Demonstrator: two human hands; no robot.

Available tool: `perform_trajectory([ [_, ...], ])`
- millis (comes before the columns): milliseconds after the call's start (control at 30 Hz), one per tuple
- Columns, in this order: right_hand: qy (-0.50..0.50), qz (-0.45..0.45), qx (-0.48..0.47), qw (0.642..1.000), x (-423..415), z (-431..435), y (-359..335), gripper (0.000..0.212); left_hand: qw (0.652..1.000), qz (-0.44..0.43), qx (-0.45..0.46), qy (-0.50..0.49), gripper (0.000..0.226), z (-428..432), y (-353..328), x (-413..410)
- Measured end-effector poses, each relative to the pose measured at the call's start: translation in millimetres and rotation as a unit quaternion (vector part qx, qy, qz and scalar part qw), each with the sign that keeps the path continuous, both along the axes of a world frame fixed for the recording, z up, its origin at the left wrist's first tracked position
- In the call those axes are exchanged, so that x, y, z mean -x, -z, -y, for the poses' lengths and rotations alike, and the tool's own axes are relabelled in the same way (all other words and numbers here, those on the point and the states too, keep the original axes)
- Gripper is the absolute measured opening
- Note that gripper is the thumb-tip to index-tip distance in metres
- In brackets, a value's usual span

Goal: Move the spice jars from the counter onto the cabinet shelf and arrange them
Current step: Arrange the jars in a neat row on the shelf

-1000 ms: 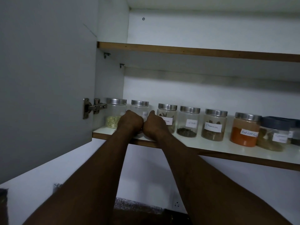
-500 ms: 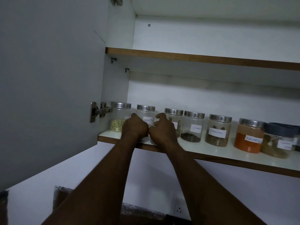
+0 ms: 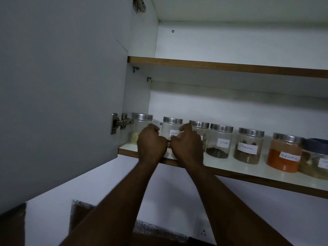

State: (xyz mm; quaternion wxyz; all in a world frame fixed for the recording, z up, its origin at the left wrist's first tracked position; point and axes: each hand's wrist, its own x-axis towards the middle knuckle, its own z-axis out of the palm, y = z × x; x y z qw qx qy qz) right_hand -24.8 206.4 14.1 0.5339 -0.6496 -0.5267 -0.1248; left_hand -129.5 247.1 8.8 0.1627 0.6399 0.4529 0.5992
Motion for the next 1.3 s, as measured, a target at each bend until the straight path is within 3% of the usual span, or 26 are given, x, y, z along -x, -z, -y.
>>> perform_trajectory([
  [100,-0.056,0.071,0.025,0.996,4,-6,0,0.024,0.993,0.048,-0.061,-0.093,0.04,10,15,9],
  [233,-0.146,0.072,0.109,0.981,21,-20,-5,0.041,0.993,0.037,0.028,-0.106,0.059,2,-1,17],
  [333,-0.171,0.042,0.165,0.97,33,-28,-12,0.057,0.991,0.039,0.068,-0.106,0.056,-6,-8,23],
  [467,-0.164,0.056,0.218,0.96,41,-35,-18,0.054,0.991,0.037,0.103,-0.077,0.04,-18,-13,30],
  [633,-0.17,0.023,0.171,0.97,39,-36,-12,0.057,0.988,0.023,0.152,-0.002,0.04,-27,-18,34],
  [800,-0.163,-0.101,0.075,0.978,30,-32,-9,0.039,0.968,0.126,0.199,0.088,0.037,-29,-21,42],
  [867,-0.151,-0.078,0.088,0.982,31,-32,-10,0.048,0.967,0.159,0.187,0.07,0.033,-26,-17,43],
  [967,-0.137,-0.019,0.145,0.98,38,-34,-11,0.068,0.984,0.089,0.153,-0.001,0.038,-27,-12,42],
  [1067,-0.141,0.004,0.179,0.974,41,-37,-11,0.075,0.984,0.051,0.167,0.024,0.048,-25,-17,40],
  [1133,-0.136,-0.004,0.165,0.977,39,-37,-11,0.069,0.972,0.066,0.209,0.08,0.05,-28,-24,41],
  [1200,-0.131,-0.045,0.122,0.983,34,-35,-11,0.056,0.959,0.074,0.246,0.116,0.039,-27,-31,43],
  [1300,-0.109,-0.108,0.078,0.985,31,-33,-12,0.045,0.967,0.05,0.224,0.115,0.039,-31,-31,46],
])
